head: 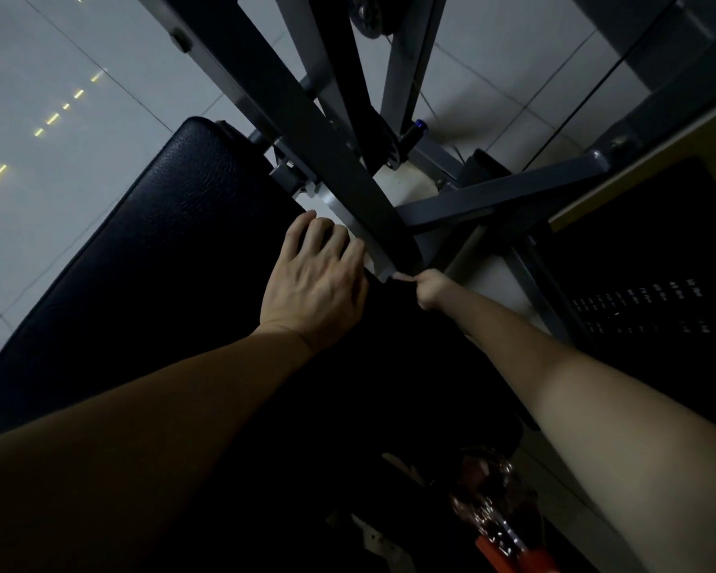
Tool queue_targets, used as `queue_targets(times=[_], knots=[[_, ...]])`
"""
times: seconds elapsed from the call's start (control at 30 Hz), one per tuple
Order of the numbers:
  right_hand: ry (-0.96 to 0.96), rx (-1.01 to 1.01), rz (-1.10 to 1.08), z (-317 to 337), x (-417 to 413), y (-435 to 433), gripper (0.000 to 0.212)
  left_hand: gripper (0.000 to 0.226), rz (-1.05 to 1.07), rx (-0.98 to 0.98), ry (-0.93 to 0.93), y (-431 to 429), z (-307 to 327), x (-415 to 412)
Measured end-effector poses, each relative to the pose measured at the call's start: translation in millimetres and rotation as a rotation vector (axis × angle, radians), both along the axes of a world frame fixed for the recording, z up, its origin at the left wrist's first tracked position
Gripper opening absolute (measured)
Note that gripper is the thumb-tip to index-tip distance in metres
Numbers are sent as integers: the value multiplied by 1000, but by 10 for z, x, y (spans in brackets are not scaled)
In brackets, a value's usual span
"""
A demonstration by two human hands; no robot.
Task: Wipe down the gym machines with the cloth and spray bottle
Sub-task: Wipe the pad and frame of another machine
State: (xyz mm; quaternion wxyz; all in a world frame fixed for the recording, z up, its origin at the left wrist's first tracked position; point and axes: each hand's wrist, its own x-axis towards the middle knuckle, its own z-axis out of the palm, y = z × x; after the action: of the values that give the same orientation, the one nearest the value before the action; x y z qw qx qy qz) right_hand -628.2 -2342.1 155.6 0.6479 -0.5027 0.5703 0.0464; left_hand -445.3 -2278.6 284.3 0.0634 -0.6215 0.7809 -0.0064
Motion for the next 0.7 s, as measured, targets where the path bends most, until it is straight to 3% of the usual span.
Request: queue_targets(times=[0.1,0.2,0.3,0.47,0.6,0.7], knots=[[-41,34,-141,52,-94,75,16,33,4,-1,7,2,1,4],[-190,25,-40,116,-242,194,16,34,5,-3,11,-3,0,5],[-126,-51,40,92,-157,143,10,33,5,-6,16,-3,-9,0],[46,-1,70,8,116,-22,40,32,12,0,5,-6,-11,-7],[55,105,84,-26,113,-154,40,31,10,11,-1,0,0,-3],[35,49,-75,-67,13,-49,28,32,6,13,-13,-5,-1,-1]])
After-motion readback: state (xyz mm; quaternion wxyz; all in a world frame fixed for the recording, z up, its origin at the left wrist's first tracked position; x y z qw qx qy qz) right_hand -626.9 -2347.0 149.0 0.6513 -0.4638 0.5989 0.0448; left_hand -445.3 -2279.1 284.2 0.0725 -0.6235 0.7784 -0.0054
